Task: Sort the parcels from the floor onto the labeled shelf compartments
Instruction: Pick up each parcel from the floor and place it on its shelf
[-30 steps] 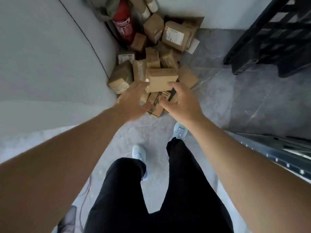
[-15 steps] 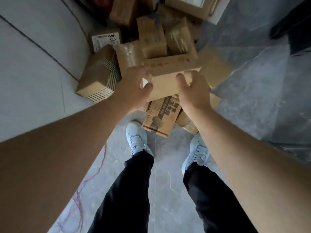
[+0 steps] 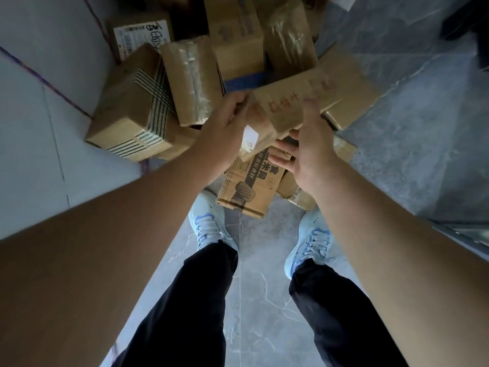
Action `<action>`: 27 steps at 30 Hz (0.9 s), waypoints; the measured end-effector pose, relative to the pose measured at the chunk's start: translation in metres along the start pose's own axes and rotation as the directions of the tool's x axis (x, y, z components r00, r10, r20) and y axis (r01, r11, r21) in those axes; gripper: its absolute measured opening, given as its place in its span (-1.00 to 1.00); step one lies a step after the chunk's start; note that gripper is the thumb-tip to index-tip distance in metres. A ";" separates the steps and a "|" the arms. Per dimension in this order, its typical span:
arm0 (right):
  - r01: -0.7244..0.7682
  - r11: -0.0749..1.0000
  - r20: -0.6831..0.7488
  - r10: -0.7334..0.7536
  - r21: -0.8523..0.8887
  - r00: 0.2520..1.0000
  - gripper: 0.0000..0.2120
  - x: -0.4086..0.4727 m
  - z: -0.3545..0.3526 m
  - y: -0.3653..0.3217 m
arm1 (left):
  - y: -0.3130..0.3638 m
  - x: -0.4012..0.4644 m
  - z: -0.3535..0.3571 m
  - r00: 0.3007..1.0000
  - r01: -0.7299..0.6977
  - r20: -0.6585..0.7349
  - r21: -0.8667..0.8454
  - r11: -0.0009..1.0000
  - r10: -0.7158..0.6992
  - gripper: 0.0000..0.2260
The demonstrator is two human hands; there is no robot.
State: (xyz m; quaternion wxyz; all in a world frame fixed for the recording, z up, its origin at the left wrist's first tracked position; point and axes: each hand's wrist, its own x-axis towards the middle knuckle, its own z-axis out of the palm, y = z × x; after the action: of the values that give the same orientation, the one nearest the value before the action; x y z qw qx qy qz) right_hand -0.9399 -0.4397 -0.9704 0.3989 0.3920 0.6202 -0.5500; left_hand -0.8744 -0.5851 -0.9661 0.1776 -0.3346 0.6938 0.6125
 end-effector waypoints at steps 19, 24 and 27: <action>0.112 0.991 0.210 -0.096 -0.066 0.973 -0.35 -0.048 -0.080 0.020 | 0.029 -0.059 0.029 0.924 0.373 -0.053 -0.101 0.922 -0.379 -0.71; 0.243 0.940 0.324 -0.159 -0.238 0.933 -0.58 -0.089 -0.097 0.002 | 0.057 -0.090 0.029 0.927 0.333 -0.087 -0.254 0.908 -0.364 -0.81; 0.330 0.889 0.323 -0.226 -0.318 0.919 -0.72 -0.116 -0.105 -0.013 | 0.078 -0.114 0.024 0.952 0.256 -0.095 -0.271 0.928 -0.290 -0.76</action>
State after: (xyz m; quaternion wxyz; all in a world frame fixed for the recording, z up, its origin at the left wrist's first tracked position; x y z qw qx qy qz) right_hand -0.9149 -0.3413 -0.8505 0.4641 0.1359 0.6996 -0.5261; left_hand -0.8497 -0.5314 -0.8388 0.1700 -0.4883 0.5659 0.6422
